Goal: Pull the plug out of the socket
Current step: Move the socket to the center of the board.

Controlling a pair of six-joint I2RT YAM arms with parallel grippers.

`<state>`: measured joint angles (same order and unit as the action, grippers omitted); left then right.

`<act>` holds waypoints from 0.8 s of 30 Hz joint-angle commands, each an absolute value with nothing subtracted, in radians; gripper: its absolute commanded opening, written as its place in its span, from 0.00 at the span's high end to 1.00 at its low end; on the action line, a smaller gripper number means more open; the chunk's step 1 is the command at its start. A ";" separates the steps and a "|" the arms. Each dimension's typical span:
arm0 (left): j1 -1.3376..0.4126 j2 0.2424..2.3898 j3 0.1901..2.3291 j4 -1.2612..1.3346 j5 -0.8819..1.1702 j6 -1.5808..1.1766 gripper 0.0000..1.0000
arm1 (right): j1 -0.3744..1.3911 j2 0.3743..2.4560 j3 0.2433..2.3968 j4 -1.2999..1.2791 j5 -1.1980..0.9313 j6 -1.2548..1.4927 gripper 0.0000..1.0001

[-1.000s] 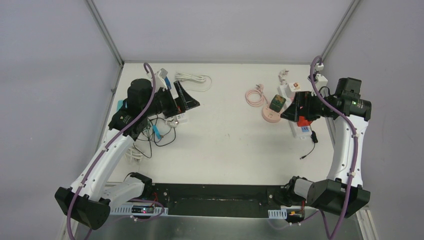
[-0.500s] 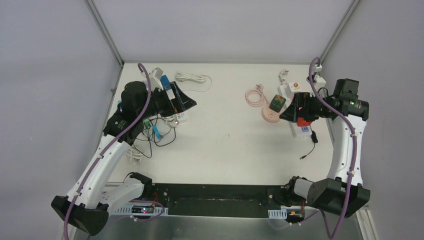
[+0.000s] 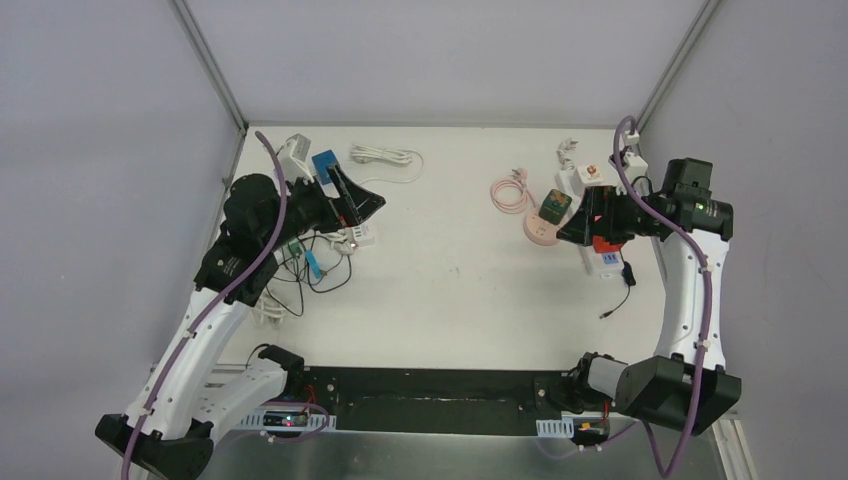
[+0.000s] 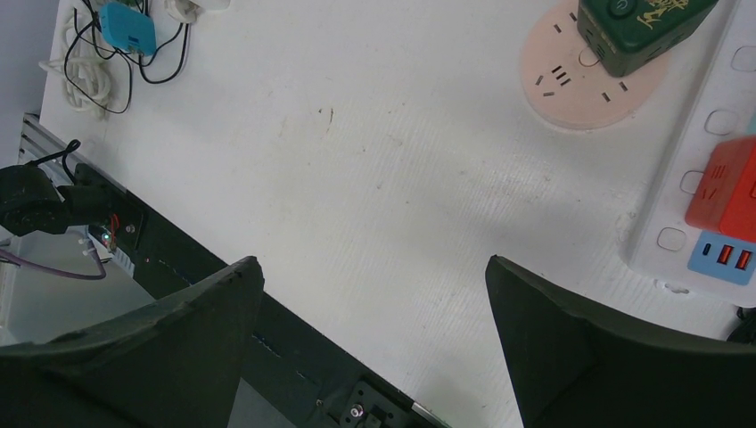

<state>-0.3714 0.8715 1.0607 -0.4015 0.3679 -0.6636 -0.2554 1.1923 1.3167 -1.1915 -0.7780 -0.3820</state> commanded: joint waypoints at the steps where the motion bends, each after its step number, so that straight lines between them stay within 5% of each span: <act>1: -0.367 0.819 1.029 -0.289 0.332 -0.636 0.01 | -0.238 1.186 1.318 -1.148 -0.763 -0.368 0.00; 15: -0.367 0.760 0.948 -0.203 0.325 -0.618 0.01 | -0.041 1.371 1.390 -1.024 -0.369 -0.326 0.00; 24: -0.367 0.734 0.893 -0.187 0.292 -0.599 0.01 | 0.092 1.633 1.547 -0.866 0.057 0.116 0.00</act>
<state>-0.3714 0.7536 0.9081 -0.2520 0.3214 -0.6338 0.0586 1.5665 1.4670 -0.9855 -0.2070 -0.1722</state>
